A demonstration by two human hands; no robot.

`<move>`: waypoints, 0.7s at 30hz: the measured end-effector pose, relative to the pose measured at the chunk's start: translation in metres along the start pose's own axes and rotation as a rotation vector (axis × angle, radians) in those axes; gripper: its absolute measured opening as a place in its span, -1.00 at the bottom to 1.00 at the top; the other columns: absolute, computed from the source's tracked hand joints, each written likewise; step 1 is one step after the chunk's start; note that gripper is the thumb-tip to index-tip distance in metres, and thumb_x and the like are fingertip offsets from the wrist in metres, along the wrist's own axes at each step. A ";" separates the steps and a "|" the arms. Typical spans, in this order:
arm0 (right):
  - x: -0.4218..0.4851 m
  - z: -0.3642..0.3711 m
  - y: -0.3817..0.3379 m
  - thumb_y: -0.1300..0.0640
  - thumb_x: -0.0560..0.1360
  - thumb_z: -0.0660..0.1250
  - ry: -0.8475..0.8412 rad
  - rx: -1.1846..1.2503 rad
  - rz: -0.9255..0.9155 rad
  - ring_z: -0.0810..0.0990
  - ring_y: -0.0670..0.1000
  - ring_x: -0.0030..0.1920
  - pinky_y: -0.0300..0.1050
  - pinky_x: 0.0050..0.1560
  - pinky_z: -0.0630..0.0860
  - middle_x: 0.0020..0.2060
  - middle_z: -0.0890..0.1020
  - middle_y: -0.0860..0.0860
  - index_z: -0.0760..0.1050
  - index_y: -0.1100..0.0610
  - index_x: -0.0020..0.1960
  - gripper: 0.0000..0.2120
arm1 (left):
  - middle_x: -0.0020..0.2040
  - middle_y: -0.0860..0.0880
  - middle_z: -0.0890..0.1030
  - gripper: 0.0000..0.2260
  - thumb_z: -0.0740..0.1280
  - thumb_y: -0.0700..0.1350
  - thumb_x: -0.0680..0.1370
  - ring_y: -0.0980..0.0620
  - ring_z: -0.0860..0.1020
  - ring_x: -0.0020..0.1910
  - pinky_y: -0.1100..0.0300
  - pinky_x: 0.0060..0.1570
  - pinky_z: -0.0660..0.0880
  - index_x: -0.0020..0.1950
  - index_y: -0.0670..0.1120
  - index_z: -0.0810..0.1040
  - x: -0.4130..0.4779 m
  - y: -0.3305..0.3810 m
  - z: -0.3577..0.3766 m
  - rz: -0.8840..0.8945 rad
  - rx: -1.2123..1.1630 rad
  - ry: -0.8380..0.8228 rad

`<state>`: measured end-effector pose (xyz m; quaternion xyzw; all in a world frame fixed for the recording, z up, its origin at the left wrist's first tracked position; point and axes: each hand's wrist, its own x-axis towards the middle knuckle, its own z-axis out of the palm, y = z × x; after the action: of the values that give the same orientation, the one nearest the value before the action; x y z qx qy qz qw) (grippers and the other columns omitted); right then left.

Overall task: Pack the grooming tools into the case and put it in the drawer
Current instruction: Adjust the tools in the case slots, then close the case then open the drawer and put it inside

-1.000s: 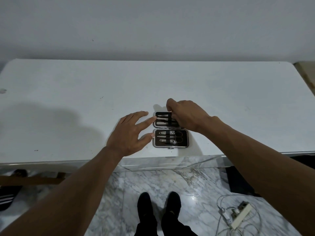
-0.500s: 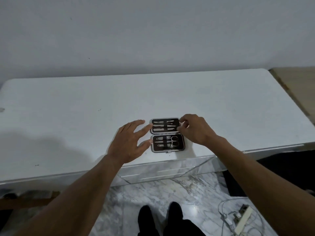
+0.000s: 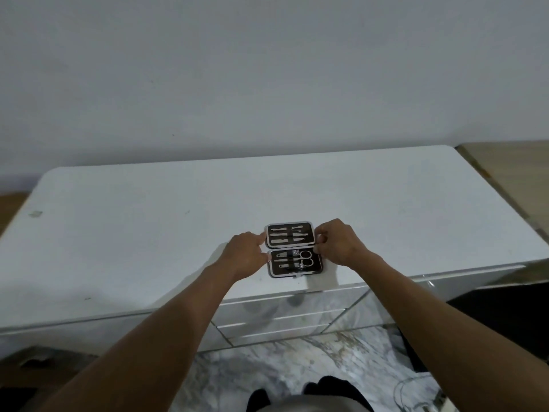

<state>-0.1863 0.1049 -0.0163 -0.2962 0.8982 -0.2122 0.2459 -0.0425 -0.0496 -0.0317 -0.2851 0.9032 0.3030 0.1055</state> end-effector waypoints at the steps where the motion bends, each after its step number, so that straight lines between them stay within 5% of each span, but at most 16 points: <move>1: 0.001 0.000 -0.001 0.35 0.38 0.35 -0.002 -0.004 -0.004 0.56 0.09 -0.21 -0.12 -0.17 0.50 -0.30 0.59 0.11 0.55 0.24 -0.26 -0.93 | 0.22 -0.10 0.59 -0.51 0.30 -0.02 0.59 -0.11 0.52 0.23 0.08 0.21 0.44 0.51 -0.04 0.31 0.000 0.003 0.000 -0.020 -0.008 -0.001; 7: -0.002 0.001 -0.003 0.36 0.39 0.28 -0.014 0.068 0.017 0.45 0.07 -0.29 -0.20 -0.29 0.37 -0.41 0.51 0.07 0.36 0.08 -0.48 -0.67 | 0.30 -0.12 0.57 -0.53 0.25 -0.21 0.55 -0.13 0.51 0.26 0.08 0.21 0.45 0.48 -0.03 0.37 0.001 0.011 0.003 -0.165 -0.152 0.057; 11: 0.000 0.002 0.008 0.36 0.32 0.32 -0.051 0.114 0.034 0.44 -0.01 -0.28 -0.17 -0.23 0.38 -0.21 0.66 0.26 0.54 0.30 -0.26 -0.97 | 0.32 -0.13 0.55 -0.48 0.18 -0.30 0.50 -0.16 0.56 0.18 0.06 0.12 0.52 0.45 0.00 0.41 0.005 0.017 0.008 -0.249 -0.264 0.105; 16: 0.002 0.004 0.012 0.38 0.31 0.30 -0.039 0.167 0.032 0.41 -0.04 -0.26 -0.20 -0.22 0.36 -0.35 0.54 0.07 0.57 0.33 -0.12 -0.84 | 0.22 -0.08 0.61 -0.47 0.27 -0.30 0.46 -0.08 0.59 0.10 0.12 -0.03 0.58 0.41 0.04 0.47 0.009 0.015 0.013 -0.334 -0.441 0.169; 21: -0.003 0.004 0.013 0.42 0.33 0.31 -0.014 0.246 0.012 0.49 0.01 -0.20 -0.22 -0.17 0.41 -0.27 0.57 0.01 0.60 0.27 -0.10 -0.81 | 0.08 -0.12 0.66 -0.49 0.35 -0.37 0.44 -0.09 0.64 0.00 -0.09 0.06 0.61 0.37 -0.06 0.51 0.010 0.011 0.018 -0.363 -0.645 0.199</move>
<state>-0.1878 0.1153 -0.0253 -0.2598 0.8654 -0.3174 0.2879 -0.0563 -0.0359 -0.0448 -0.4870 0.7020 0.5190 -0.0261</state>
